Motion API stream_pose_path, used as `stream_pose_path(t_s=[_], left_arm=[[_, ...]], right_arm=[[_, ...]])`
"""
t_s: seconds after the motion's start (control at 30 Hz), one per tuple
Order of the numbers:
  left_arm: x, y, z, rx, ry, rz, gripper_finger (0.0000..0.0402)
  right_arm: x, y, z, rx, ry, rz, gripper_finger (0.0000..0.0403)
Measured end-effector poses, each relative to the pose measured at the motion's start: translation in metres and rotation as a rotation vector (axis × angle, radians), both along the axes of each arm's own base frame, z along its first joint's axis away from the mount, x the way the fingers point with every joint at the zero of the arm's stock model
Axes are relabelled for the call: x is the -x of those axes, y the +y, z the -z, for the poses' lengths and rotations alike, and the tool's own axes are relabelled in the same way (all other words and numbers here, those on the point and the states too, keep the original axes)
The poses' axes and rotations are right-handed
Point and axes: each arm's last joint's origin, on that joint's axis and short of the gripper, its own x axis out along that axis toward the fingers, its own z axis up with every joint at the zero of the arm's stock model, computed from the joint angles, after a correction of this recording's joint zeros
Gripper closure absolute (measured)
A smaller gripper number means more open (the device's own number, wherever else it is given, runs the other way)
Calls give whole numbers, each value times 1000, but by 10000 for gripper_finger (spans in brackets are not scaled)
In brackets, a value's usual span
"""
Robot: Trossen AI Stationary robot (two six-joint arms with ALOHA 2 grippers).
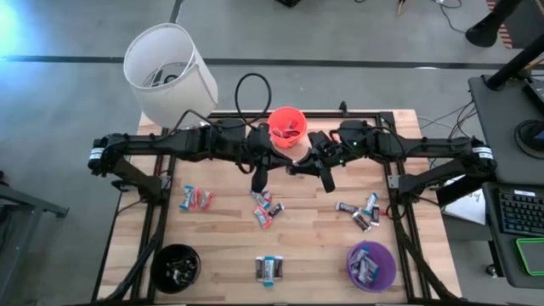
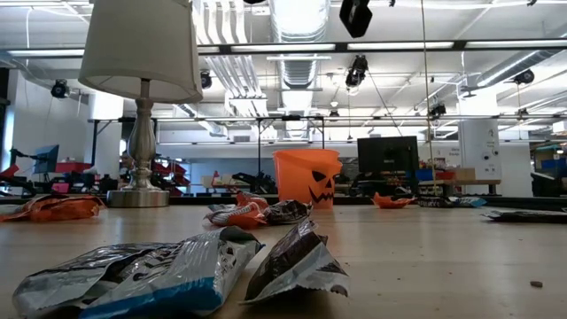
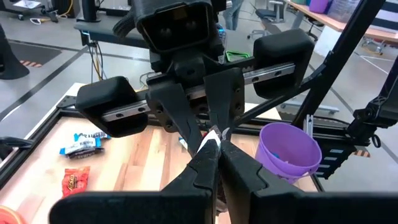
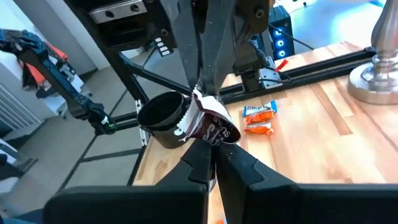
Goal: Organize candy in baskets
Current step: Put the brown chocolate into the black bucket
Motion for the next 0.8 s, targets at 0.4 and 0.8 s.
stream_pose_path(t_s=[0.4,0.8], left_arm=[[0,0,1,6,14,-2,380],[0,0,4,23,26,44,318]], right_arm=[[1,0,-2,18,24,-1,394],[1,0,-10,20,0,-6,394]])
